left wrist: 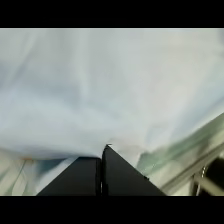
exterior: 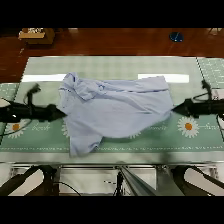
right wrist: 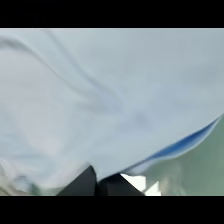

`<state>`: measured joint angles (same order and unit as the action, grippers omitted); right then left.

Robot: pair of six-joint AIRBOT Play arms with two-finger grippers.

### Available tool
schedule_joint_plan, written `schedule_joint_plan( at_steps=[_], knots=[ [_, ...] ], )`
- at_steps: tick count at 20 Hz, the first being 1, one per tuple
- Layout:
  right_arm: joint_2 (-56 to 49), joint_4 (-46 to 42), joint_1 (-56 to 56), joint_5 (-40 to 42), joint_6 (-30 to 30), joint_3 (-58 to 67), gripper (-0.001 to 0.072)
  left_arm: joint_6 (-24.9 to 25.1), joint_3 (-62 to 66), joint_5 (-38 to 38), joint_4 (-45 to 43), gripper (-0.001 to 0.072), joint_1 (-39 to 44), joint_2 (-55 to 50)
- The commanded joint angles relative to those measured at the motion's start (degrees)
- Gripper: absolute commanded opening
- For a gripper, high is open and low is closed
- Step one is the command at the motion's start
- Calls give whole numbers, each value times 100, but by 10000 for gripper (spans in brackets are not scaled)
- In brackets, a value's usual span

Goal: Fold the shirts.

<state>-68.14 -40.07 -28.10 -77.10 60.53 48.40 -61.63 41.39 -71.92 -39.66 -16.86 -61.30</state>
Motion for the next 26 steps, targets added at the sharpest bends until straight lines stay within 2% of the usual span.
schedule_joint_plan(
  at_steps=[1, 3, 7, 10, 12, 14, 15, 17, 19, 20, 21, 26],
  knots=[
    [782, 1543, 46, 297, -105, 1290, 21, 334, 1624, 188, 931, 17, -2, 977],
    [1266, 1679, 46, 374, -105, 2221, 21, 334, 2826, 457, 970, 17, 0, 1473],
    [2323, 997, 46, 966, 120, 3777, 21, 566, 4798, 1047, 896, 16, 0, 2192],
    [3143, 181, 46, 2000, 776, 4330, 20, 542, 5506, 1364, 516, 16, 0, 2660],
    [3565, -717, 46, 2087, 1513, 4586, 20, 544, 5613, 1377, 496, 16, 0, 2970],
    [3847, -1526, 46, 1786, 1908, 4824, 20, 501, 5611, 1410, 175, 16, 0, 3342],
    [3952, -1834, 46, 1650, 1991, 4922, 20, 280, 5611, 1438, -181, 16, -2, 3515],
    [4074, -2319, 46, 1290, 2175, 5167, 20, -476, 5611, 1434, -1235, 16, -2, 3849],
    [4081, -2459, 46, 726, 2376, 5405, 20, -1495, 5611, 1176, -2153, 15, -2, 4107],
    [4081, -2435, 46, 354, 2424, 5464, 20, -1764, 5611, 826, -2382, 15, -2, 4194],
    [4081, -2409, 46, -61, 2553, 5462, 20, -1823, 5611, 402, -2398, 15, 0, 4232],
    [3738, -2664, 48, -2557, 2341, 5460, 20, -1858, 5471, -2079, -2345, 15, 0, 3895]
  ],
)
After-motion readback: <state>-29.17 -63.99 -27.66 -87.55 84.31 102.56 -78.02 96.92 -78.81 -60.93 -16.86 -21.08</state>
